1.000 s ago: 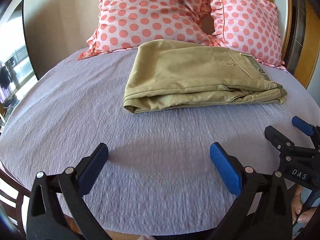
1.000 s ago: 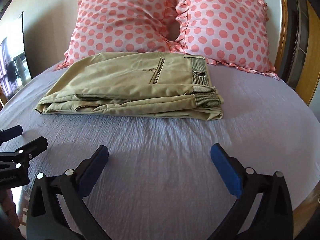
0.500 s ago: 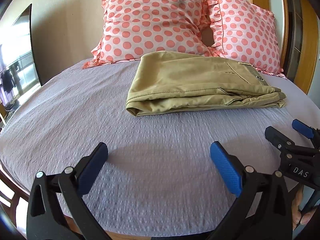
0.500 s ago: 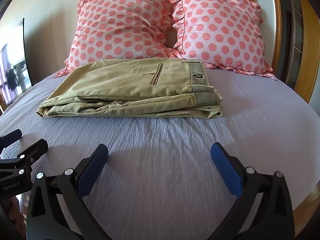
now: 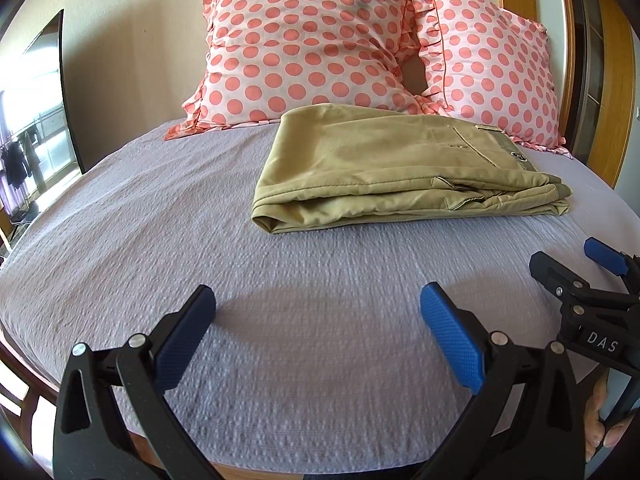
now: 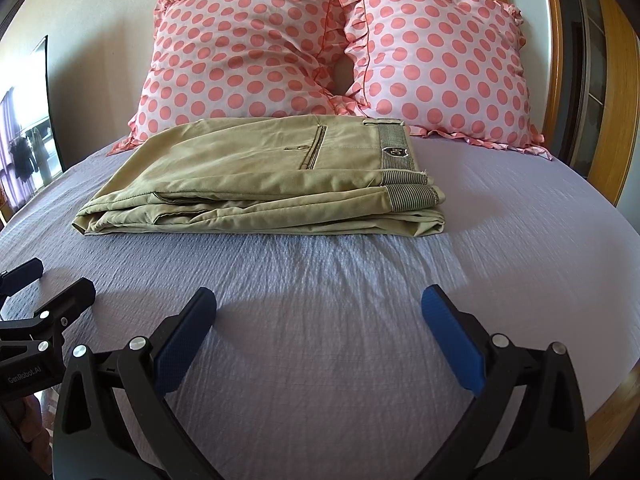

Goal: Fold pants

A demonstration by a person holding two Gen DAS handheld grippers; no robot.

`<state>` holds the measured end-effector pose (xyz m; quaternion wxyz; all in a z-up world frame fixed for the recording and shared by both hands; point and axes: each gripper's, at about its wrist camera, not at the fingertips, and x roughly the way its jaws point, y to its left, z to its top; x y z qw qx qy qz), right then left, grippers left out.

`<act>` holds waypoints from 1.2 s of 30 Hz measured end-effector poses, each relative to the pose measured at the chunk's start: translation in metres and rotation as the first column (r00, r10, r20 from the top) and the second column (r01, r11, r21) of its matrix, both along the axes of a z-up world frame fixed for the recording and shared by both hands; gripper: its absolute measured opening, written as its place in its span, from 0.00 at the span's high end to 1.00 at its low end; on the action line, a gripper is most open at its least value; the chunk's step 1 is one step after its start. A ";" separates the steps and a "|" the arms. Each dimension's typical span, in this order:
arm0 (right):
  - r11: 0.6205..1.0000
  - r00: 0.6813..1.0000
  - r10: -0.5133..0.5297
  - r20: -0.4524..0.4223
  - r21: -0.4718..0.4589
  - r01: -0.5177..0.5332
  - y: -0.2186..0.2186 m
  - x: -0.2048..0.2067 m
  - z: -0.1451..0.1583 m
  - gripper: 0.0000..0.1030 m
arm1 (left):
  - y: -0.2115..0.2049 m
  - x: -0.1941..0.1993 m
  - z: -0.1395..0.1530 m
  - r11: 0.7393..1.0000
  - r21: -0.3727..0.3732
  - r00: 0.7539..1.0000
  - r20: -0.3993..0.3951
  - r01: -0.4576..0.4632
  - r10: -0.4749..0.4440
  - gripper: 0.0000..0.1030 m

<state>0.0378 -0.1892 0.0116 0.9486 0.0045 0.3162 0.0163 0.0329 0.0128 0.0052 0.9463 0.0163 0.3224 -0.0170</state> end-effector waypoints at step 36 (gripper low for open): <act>1.000 1.000 0.003 -0.001 0.000 -0.003 -0.001 0.000 0.001 0.01 | -0.002 -0.001 -0.001 1.000 0.000 1.000 0.002 -0.006 0.006 0.02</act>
